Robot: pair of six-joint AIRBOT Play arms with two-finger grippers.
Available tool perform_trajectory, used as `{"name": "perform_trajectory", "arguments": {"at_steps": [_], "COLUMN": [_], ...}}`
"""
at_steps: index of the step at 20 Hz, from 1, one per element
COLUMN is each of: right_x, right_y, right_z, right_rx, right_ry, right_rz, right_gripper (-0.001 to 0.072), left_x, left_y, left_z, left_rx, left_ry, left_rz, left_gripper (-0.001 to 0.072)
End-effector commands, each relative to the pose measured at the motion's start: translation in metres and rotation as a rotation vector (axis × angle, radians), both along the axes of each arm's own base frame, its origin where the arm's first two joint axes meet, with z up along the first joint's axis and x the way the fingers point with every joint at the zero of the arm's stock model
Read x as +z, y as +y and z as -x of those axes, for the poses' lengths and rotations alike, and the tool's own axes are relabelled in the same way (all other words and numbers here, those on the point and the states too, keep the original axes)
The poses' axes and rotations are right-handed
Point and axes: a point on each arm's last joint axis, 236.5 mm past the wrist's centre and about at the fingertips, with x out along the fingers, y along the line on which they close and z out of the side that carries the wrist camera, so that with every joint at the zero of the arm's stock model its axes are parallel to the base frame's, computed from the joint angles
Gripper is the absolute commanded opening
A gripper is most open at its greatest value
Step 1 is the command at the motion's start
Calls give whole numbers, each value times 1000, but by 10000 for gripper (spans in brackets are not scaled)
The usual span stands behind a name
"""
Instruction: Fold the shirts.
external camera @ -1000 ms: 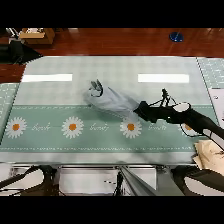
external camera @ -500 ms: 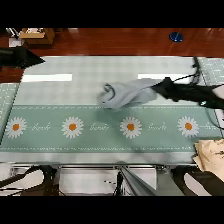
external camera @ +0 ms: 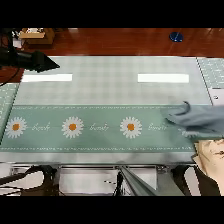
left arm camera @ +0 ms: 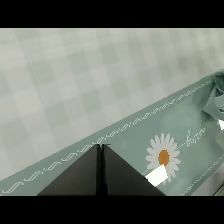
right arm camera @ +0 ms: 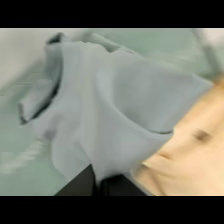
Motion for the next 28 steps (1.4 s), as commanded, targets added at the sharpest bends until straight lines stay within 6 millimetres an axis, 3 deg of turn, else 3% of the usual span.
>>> {"name": "perform_trajectory", "arguments": {"at_steps": [1, 5, 9, 12, 17, 18, 19, 20, 21, 23, 24, 26, 27, 28], "right_x": [4, 10, 11, 4, -11, -17, -25, -31, -35, -34, -33, -15, -2, 8], "right_y": [-33, -50, -59, -58, -50, -53, -55, -57, -60, -84, -101, -137, -148, -151], "right_z": [93, 135, 173, 201, 246, 249, 248, 248, 247, 232, 203, 107, 58, 7], "right_rx": [-262, -416, -532, -615, -744, -754, -752, -745, -724, -670, -619, -487, -449, -388], "right_ry": [234, 342, 465, 553, 627, 622, 612, 612, 616, 548, 424, 42, -151, -328], "right_rz": [77, 140, 185, 179, 235, 246, 244, 239, 240, 306, 327, 328, 284, 192], "right_gripper": [20, 20, 21, 21, 25, 116, 286, 402, 444, 457, 457, 424, 357, 336], "left_x": [-5, -5, -1, 2, 2, 2, 3, 2, 2, 3, 4, 24, 40, 50], "left_y": [-9, -4, 12, 30, 46, 46, 46, 46, 46, 46, 44, 29, 21, 16], "left_z": [-1, -3, -21, -35, -37, -37, -37, -37, -38, -37, -38, -40, -46, -53], "left_rx": [-20, -45, 21, 79, 90, 83, 79, 79, 77, 77, 77, 81, 100, 103], "left_ry": [6, -36, -96, -143, -168, -176, -181, -181, -182, -182, -184, -208, -239, -286], "left_rz": [-1, -22, -37, -52, -73, -79, -81, -82, -83, -82, -73, 32, 102, 111], "left_gripper": [22, 21, 22, 22, 22, 21, 21, 22, 21, 22, 22, 64, 183, 300]}}
